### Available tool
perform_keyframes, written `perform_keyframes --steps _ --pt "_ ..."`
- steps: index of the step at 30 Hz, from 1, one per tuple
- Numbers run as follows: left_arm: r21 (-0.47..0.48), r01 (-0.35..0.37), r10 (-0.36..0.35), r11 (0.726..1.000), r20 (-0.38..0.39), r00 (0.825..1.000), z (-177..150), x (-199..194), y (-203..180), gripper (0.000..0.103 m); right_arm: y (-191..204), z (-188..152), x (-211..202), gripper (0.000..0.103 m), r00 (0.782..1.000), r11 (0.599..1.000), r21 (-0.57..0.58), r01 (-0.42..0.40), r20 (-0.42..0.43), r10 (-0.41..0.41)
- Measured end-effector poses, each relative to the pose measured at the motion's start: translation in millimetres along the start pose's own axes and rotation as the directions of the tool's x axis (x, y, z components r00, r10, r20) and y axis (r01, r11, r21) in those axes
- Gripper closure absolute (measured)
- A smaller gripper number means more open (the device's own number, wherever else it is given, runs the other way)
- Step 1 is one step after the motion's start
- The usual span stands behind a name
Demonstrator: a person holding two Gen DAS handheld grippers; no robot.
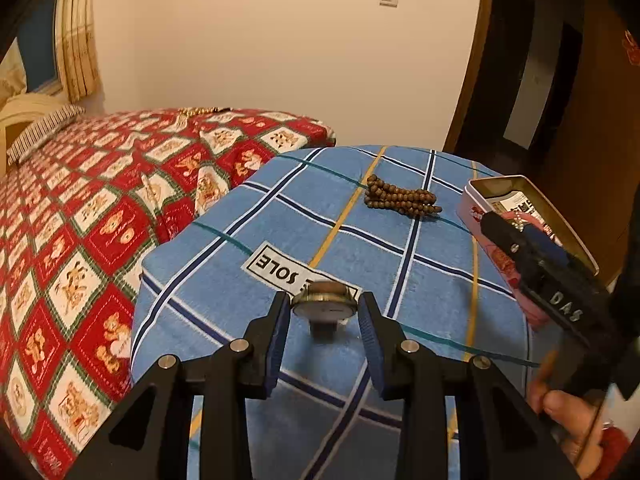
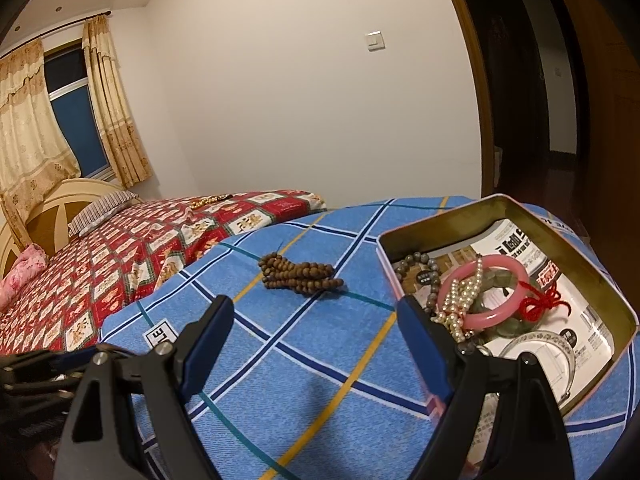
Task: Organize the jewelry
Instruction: 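Grasp the brown leather watch with the left gripper and lift it, then grasp the wooden bead strand with the right gripper while the left holds the watch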
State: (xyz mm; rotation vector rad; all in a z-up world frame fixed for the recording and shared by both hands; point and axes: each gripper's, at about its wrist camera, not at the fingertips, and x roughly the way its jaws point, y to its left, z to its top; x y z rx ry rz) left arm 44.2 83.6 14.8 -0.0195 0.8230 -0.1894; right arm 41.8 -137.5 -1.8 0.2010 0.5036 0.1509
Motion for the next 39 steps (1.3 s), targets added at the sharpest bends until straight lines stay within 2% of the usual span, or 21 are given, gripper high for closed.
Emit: perform_keyframes --steps 2,3,9,12,14,15,16,19,23,26,28,30,32,36,39 --pt "-0.039 0.028 -0.029 0.999 -0.032 0.999 6.5 6.8 4.1 0.068 -0.1 -0.1 0.1 0.017 1.000 1.000 0.001 -0.001 -0.001 0.001" --pt "-0.043 0.033 -0.035 0.999 -0.035 0.999 8.2 10.7 4.1 0.075 -0.1 0.0 0.0 0.017 1.000 1.000 0.000 -0.001 0.000 0.001" --pt "-0.003 -0.006 0.006 1.000 -0.100 0.995 21.2 57.0 -0.3 0.077 -1.0 -0.8 1.2 0.017 1.000 1.000 0.007 -0.003 -0.003 0.003" --pt "-0.021 -0.015 0.014 1.000 -0.078 0.997 16.8 52.8 8.8 0.076 -3.2 -1.1 1.5 0.017 1.000 1.000 0.018 -0.005 -0.005 0.005" --pt "-0.059 0.007 -0.011 0.998 -0.071 0.997 13.0 48.3 15.9 0.072 -4.6 -1.0 1.6 0.017 1.000 1.000 0.025 -0.006 -0.007 0.006" --pt "-0.061 0.021 -0.025 0.998 -0.065 0.998 9.7 45.8 15.9 0.067 -4.6 -0.9 2.3 0.017 1.000 1.000 0.025 -0.006 -0.011 0.006" --pt "-0.043 0.033 -0.035 0.999 -0.057 0.998 5.6 43.2 12.1 0.064 -4.5 -0.8 3.0 0.017 1.000 1.000 0.024 -0.008 -0.015 0.008" --pt "0.043 0.046 -0.044 0.998 -0.049 0.998 -3.6 40.7 -8.6 0.063 -2.6 -0.9 3.4 0.017 1.000 1.000 0.017 -0.011 -0.016 0.011" --pt "0.145 0.124 -0.113 0.982 -0.081 0.990 -13.3 43.3 -38.8 0.063 -3.5 -0.7 0.9 0.017 1.000 1.000 0.020 -0.002 -0.002 0.002" --pt "0.205 0.133 -0.111 0.970 -0.113 0.987 -18.5 50.6 -53.4 0.063 -5.8 -0.6 2.1 0.017 1.000 1.000 0.029 -0.003 -0.009 0.003" --pt "0.235 0.098 -0.067 0.967 -0.136 0.988 -22.2 61.7 -57.6 0.062 -6.8 -0.3 2.6 0.017 1.000 0.999 0.034 -0.004 -0.013 0.004" --pt "0.200 0.117 -0.090 0.973 -0.138 0.986 -19.5 62.7 -51.1 0.063 -7.2 -0.4 2.4 0.017 1.000 0.999 0.035 -0.004 -0.013 0.005" --pt "0.180 0.123 -0.100 0.976 -0.133 0.986 -19.2 62.8 -46.3 0.070 -7.0 -0.3 2.4 0.017 1.000 0.999 0.035 -0.004 -0.013 0.005" --pt "0.131 0.146 -0.130 0.981 -0.125 0.984 -16.5 63.0 -36.6 0.070 -7.1 -0.3 2.5 0.017 1.000 0.999 0.035 -0.004 -0.015 0.004" --pt "0.065 0.147 -0.142 0.987 -0.087 0.986 -12.2 58.6 -27.1 0.071 -7.2 -0.2 2.5 0.017 1.000 0.999 0.034 -0.004 -0.014 0.004"
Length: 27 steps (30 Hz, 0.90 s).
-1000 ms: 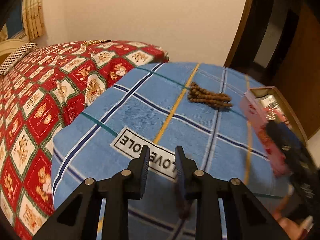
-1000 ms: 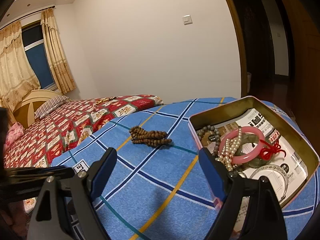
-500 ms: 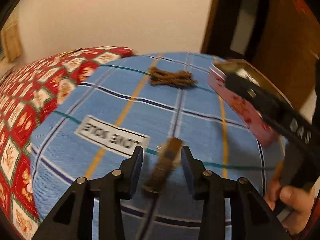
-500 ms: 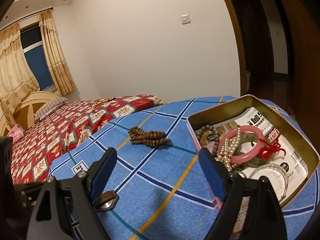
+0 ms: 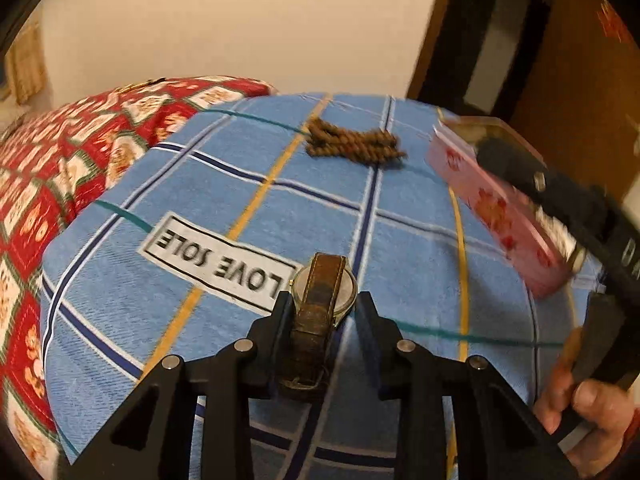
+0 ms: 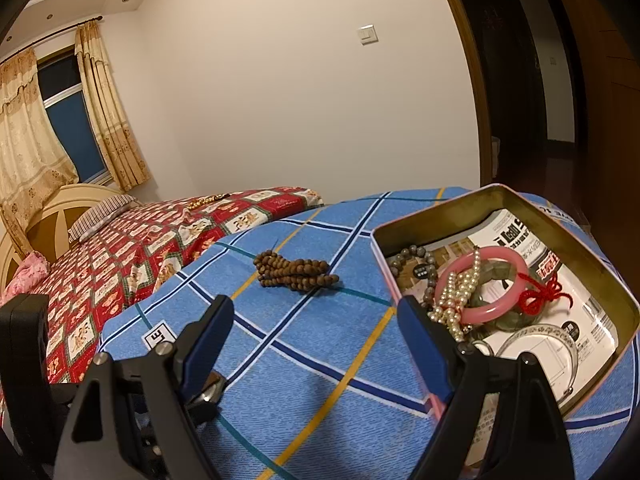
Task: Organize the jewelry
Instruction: 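Grasp the wooden bead strand with the right gripper while the left holds the watch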
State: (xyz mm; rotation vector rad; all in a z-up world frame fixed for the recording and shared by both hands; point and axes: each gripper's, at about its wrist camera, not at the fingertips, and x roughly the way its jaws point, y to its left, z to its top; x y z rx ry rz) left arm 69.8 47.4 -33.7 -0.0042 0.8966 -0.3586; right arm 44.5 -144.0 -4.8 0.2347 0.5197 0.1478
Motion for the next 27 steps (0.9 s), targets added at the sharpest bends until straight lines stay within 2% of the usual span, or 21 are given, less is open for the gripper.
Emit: perform_keyframes --steps 3,5,7,10,11,15,19,21,25,27 --pt "-0.050 -0.020 0.024 0.999 0.082 0.996 10.4 -10.7 9.8 0.071 -0.2 -0.1 -0.3 0.017 1.000 1.000 -0.002 -0.001 0.001 0.001" --pt "-0.116 -0.043 0.058 0.992 0.129 0.990 19.3 -15.9 20.5 0.071 1.0 0.0 0.0 0.017 1.000 1.000 -0.009 -0.002 0.000 0.002" --pt "-0.196 -0.070 0.103 0.978 0.166 0.981 28.9 -16.7 33.4 0.071 3.7 0.2 0.2 0.017 1.000 1.000 -0.025 0.002 0.002 -0.002" --pt "-0.260 -0.148 0.204 0.954 0.205 0.957 39.0 -9.7 47.2 0.071 11.7 0.8 5.4 0.017 1.000 0.998 -0.064 0.010 -0.009 -0.011" --pt "-0.279 -0.154 0.217 0.948 0.212 0.953 40.3 -6.9 51.6 0.071 15.1 1.1 9.4 0.017 1.000 0.997 -0.078 0.008 -0.022 -0.010" --pt "-0.320 -0.132 0.209 0.938 0.218 0.953 37.6 4.1 62.7 0.071 23.5 8.6 28.0 0.017 0.998 0.993 -0.115 0.004 -0.056 -0.011" --pt "-0.353 -0.080 0.166 0.932 0.222 0.961 36.7 6.0 74.0 0.071 35.3 27.9 64.5 0.017 0.994 0.979 -0.205 0.008 -0.105 -0.030" --pt "-0.367 -0.069 0.155 0.928 0.211 0.965 36.2 8.0 77.2 0.071 41.9 33.6 90.2 0.017 0.985 0.968 -0.252 -0.001 -0.165 -0.042" --pt "-0.385 -0.066 0.147 0.920 0.187 0.971 35.2 12.0 79.5 0.071 51.9 30.6 131.1 0.017 0.964 0.930 -0.366 0.038 -0.233 -0.131" --pt "-0.396 -0.065 0.144 0.916 0.174 0.974 35.3 14.6 82.0 0.071 53.9 26.8 152.2 0.017 0.935 0.916 -0.399 0.032 -0.313 -0.169"
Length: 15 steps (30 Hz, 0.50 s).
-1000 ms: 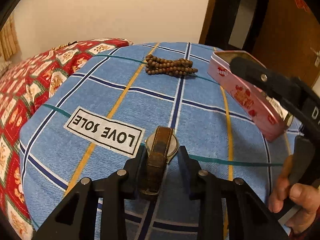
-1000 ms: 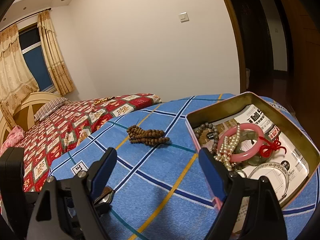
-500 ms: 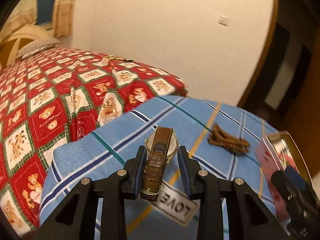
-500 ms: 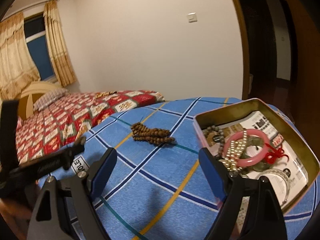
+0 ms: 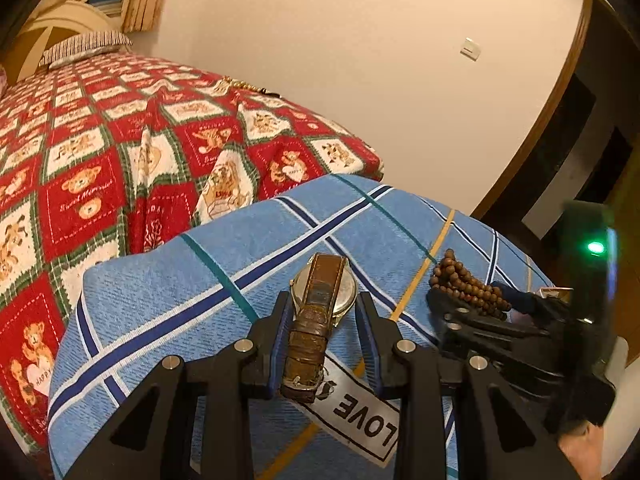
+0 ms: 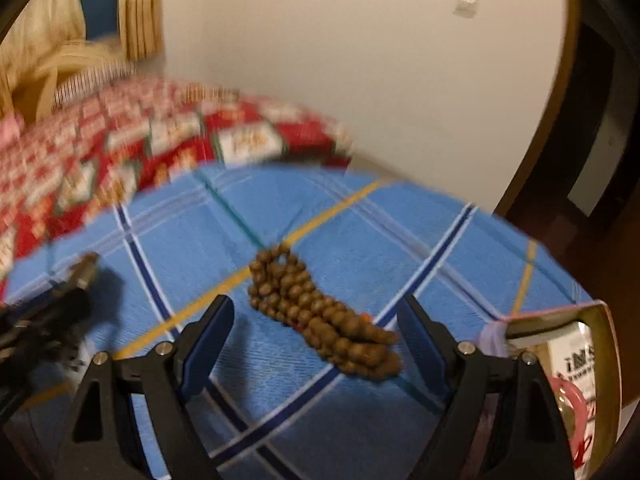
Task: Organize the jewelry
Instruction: 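Grasp the wooden bead strand with the right gripper while the left holds the watch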
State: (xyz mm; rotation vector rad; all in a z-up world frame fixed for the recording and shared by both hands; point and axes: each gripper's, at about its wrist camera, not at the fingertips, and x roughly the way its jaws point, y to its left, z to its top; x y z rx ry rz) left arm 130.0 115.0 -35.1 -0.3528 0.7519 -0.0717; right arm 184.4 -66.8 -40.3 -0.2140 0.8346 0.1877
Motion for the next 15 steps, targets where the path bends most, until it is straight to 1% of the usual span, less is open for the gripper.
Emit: perform_keyframes --steps 1,3,4,5,7,8,9,10,12,15 --pt "-0.002 -0.001 0.001 1.000 -0.004 1.000 -0.1 0.6 0.4 0.071 1.0 1.3 6.4 0.018 0.999 1.000 -0.007 0.003 -0.038 -0.003" --pt "-0.006 -0.005 0.005 1.000 -0.007 1.000 -0.2 1.2 1.0 0.071 -2.4 3.0 8.0 0.019 0.998 1.000 0.007 -0.013 -0.055 0.014" --pt "-0.005 -0.005 0.005 1.000 -0.007 1.000 -0.3 1.2 0.9 0.071 -5.3 2.8 8.3 0.023 0.998 0.999 0.024 -0.031 -0.058 0.032" --pt "-0.005 -0.005 0.005 1.000 -0.007 1.000 -0.1 1.4 0.9 0.071 -10.1 1.2 7.2 0.030 0.995 0.995 0.059 -0.075 -0.058 0.078" --pt "-0.003 -0.007 0.007 1.000 -0.005 1.000 -0.2 1.1 0.5 0.071 -10.2 -1.5 2.2 0.051 0.997 0.997 0.055 -0.063 -0.045 0.065" --pt "-0.002 -0.007 0.007 1.000 -0.004 1.000 0.4 1.5 1.2 0.071 -7.4 -3.5 -2.1 0.076 0.997 0.996 0.046 -0.073 -0.035 0.075" --pt "-0.002 -0.008 0.008 1.000 -0.001 1.000 0.3 1.3 1.3 0.071 -3.4 -5.7 -5.1 0.078 0.997 0.997 0.034 -0.069 -0.033 0.070" --pt "-0.002 -0.008 0.008 1.000 0.002 1.000 0.2 0.8 1.3 0.071 1.5 -9.1 -8.6 0.078 0.998 0.998 0.018 -0.053 -0.029 0.053" --pt "-0.001 -0.009 0.009 1.000 0.005 1.000 0.0 0.2 1.3 0.071 9.4 -14.6 -13.6 0.078 0.999 0.999 0.008 -0.051 -0.016 0.051" --pt "0.000 -0.004 0.004 1.000 0.017 1.000 -0.9 -2.4 1.2 0.071 7.8 -22.0 -24.0 0.079 0.994 0.992 0.048 -0.114 0.007 0.114"
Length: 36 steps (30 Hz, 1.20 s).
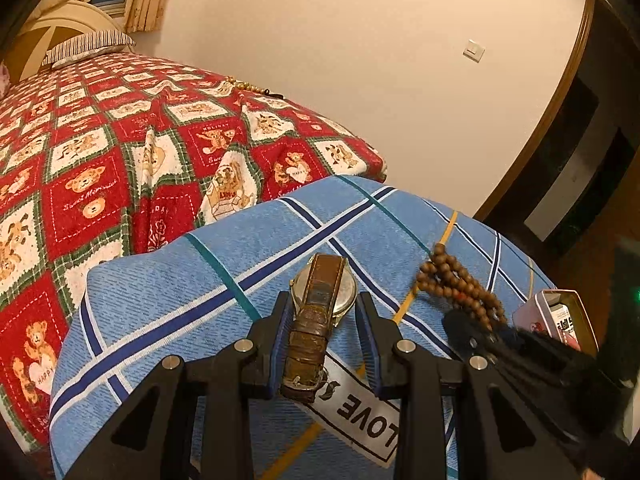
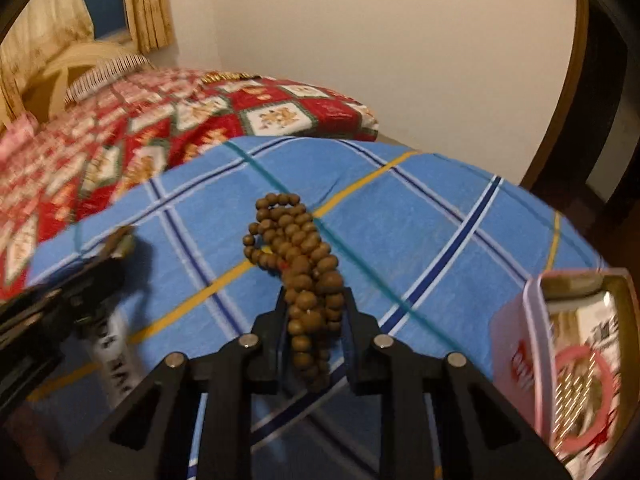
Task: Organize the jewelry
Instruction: 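Grasp the wooden bead strand with the right gripper while the left holds the watch, then carry the watch and beads over the tin and release both into it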
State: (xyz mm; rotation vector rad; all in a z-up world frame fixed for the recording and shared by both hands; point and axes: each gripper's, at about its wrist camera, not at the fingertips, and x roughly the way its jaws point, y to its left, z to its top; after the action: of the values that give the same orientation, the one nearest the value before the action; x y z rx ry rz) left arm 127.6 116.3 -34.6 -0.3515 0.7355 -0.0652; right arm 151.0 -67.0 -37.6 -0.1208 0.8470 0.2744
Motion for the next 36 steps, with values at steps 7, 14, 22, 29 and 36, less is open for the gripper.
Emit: perform_keyframes --steps 7,14,22,29,36 --pt "0.035 0.004 -0.006 0.999 0.048 0.999 -1.2 -10.7 -6.6 0.070 -0.1 -29.5 -46.0 0.079 0.983 0.987 0.086 -0.133 0.142 0.120" --pt "0.084 -0.013 0.005 0.996 0.099 0.995 -9.9 -25.9 -22.0 0.070 5.6 -49.0 -74.1 0.079 0.970 0.986 0.117 -0.119 0.226 0.090" --pt "0.120 0.009 -0.024 0.993 0.121 0.992 -26.4 -46.1 -46.1 0.070 -6.5 -64.1 -102.3 0.079 0.955 0.980 0.166 -0.105 0.294 0.052" --pt "0.216 0.100 -0.135 0.971 0.155 0.979 -32.1 -68.6 -96.0 0.070 -46.8 -82.0 -149.7 0.079 0.913 0.971 0.239 -0.023 0.400 -0.077" --pt "0.314 0.212 -0.256 0.925 0.103 0.961 -44.5 -65.7 -163.0 0.070 -112.5 -96.1 -164.1 0.078 0.899 0.934 0.343 0.096 0.374 -0.230"
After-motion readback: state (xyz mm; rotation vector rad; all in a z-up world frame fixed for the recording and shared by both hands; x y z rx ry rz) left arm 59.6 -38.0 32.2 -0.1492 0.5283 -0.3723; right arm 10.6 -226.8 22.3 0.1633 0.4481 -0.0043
